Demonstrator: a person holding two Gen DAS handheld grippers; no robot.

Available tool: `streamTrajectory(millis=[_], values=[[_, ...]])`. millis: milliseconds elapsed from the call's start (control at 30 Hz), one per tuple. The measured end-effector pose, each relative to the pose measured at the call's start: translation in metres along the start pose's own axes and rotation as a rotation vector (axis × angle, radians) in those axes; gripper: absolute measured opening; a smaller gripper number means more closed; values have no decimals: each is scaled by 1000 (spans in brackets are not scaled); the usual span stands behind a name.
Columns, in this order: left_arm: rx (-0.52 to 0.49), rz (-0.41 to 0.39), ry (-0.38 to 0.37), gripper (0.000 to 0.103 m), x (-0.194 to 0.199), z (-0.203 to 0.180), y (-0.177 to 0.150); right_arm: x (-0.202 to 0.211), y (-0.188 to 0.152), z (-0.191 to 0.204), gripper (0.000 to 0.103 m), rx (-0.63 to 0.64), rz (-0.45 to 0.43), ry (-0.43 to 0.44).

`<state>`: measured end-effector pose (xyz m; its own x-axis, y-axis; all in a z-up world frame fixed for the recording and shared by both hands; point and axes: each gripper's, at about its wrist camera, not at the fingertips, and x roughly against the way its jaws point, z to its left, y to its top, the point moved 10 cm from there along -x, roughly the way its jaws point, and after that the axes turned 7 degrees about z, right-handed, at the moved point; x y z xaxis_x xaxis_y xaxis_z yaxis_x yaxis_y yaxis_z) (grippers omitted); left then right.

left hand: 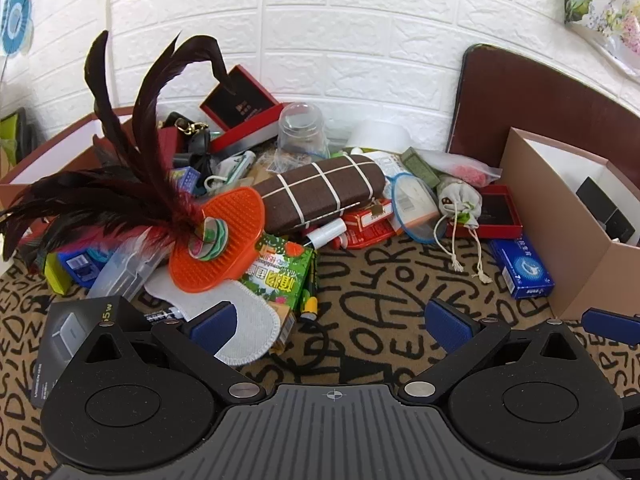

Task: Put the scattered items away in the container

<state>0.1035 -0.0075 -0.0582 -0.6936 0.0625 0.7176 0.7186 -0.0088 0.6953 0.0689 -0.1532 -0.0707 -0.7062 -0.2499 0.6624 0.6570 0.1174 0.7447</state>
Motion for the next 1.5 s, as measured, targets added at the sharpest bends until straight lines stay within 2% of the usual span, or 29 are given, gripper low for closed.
streamTrajectory(millis=[133,400,600,800,1000,1200,1333,1367,1433,1500], values=[[3,3,-4,103,-5,0,6,-7,1,1,102,1,11,21],[-14,19,-20,103,-28,-2,17,-28,13,-6,103,20,9,9],[-41,13,-17,103,-44,-2,33,-53,24,-13,103,25,10,-8],[-62,12,-52,103,-64,-14,51,-78,42,-26,102,24,-12,-49],[-59,68,-130,91,-94,-31,60,-100,61,-37,100,37,-50,-98],[-43,106,-200,78,-123,-45,72,-124,71,-53,88,32,-61,-162],[-56,135,-245,59,-143,-61,76,-136,73,-64,75,1,-65,-197],[-63,139,-252,58,-148,-65,77,-139,74,-66,73,-4,-63,-197],[-69,149,-257,55,-157,-70,78,-145,74,-69,61,-6,-53,-200],[-67,154,-253,55,-167,-73,80,-150,74,-69,54,3,-53,-209]])
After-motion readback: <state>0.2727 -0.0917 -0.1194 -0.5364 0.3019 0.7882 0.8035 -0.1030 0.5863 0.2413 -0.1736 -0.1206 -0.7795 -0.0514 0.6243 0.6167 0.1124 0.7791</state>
